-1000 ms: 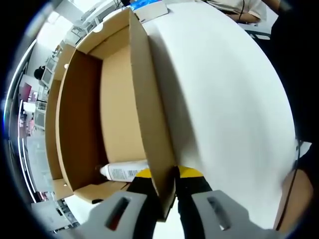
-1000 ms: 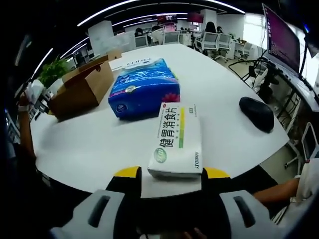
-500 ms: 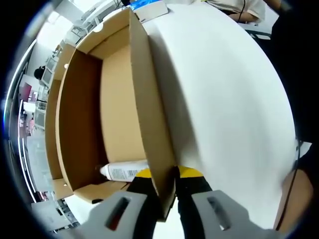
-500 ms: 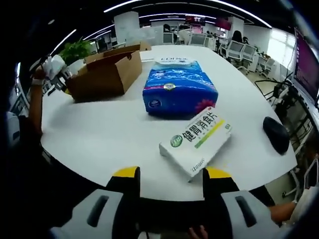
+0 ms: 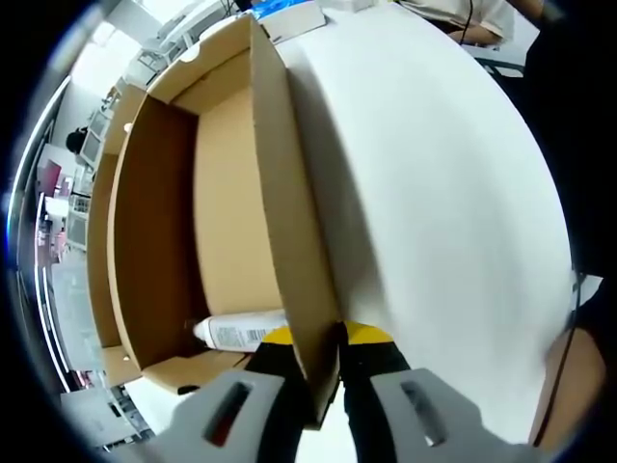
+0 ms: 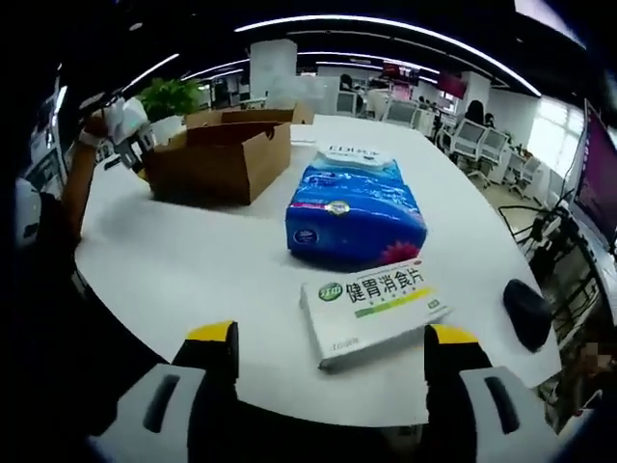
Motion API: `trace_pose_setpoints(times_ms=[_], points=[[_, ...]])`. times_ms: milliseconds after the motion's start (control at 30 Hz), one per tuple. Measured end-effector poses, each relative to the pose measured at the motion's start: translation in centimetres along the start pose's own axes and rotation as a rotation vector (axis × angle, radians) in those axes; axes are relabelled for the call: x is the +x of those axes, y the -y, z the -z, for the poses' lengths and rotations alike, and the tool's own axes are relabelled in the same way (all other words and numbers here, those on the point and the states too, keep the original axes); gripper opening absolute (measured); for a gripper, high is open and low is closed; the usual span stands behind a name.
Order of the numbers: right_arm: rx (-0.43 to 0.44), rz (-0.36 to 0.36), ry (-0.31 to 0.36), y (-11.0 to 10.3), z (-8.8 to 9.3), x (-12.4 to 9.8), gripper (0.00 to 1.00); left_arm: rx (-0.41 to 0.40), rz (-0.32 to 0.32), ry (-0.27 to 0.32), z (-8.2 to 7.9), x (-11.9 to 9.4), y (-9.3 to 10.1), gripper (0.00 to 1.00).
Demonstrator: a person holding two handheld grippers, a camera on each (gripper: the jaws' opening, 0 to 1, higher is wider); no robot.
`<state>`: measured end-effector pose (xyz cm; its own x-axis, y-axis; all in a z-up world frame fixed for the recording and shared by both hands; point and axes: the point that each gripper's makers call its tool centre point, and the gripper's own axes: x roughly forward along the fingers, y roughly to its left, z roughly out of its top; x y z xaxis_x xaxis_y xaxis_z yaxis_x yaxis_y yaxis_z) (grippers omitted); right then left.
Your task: Operate the shoe box by opening the lid, removing the specified soft item, and placing it in the target area until the item is outside and the box remains undamaged.
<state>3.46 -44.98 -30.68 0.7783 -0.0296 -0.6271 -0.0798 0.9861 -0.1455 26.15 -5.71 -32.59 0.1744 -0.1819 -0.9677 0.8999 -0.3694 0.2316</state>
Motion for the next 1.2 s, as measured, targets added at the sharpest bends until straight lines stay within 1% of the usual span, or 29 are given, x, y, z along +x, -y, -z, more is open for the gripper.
trace_pose_setpoints(times_ms=[67,100,167,233,300,400,533,567,633,667,833,1000,1100,1200], points=[[-0.020,-0.013,0.012,0.3,0.1,0.2,0.87,-0.001,0.000,0.000,0.0,0.0,0.0,0.10],[-0.010,-0.019,0.003,0.7,0.5,0.5,0.89,0.000,0.000,-0.001,0.0,0.0,0.0,0.10],[-0.005,-0.026,0.007,1.4,0.5,0.9,0.93,-0.001,0.000,0.000,0.0,0.0,0.0,0.10],[-0.016,-0.034,0.029,2.1,0.2,1.4,0.94,-0.001,-0.001,0.001,0.0,0.0,0.0,0.10],[-0.029,-0.066,0.048,2.7,-0.1,2.1,0.95,-0.003,0.000,0.001,0.0,0.0,0.0,0.10],[-0.013,-0.090,0.038,3.3,0.2,3.2,0.95,-0.003,0.000,0.001,0.0,0.0,-0.1,0.10],[-0.028,-0.135,0.020,3.0,1.0,3.8,0.95,-0.005,0.000,0.002,0.0,0.0,-0.1,0.10],[-0.040,-0.129,0.024,3.1,1.0,3.9,0.94,-0.004,0.000,0.001,0.0,0.0,-0.1,0.10],[-0.061,-0.115,0.013,3.3,1.2,3.9,0.89,-0.005,0.000,-0.001,0.0,0.0,0.0,0.10],[-0.063,-0.112,0.014,3.3,1.2,3.9,0.89,-0.005,0.000,-0.001,0.0,0.0,0.0,0.10],[-0.040,-0.099,0.037,2.7,1.1,3.8,0.88,-0.006,0.000,-0.003,0.0,0.0,0.0,0.10],[0.020,-0.040,0.040,2.3,1.0,3.7,0.88,-0.006,0.000,-0.003,0.0,0.0,0.1,0.10],[0.023,-0.020,0.028,1.5,0.8,3.7,0.87,-0.005,0.000,-0.006,0.0,0.0,0.0,0.10],[0.041,0.004,0.032,1.2,0.6,3.9,0.87,-0.005,-0.001,-0.008,0.0,0.0,0.0,0.10]])
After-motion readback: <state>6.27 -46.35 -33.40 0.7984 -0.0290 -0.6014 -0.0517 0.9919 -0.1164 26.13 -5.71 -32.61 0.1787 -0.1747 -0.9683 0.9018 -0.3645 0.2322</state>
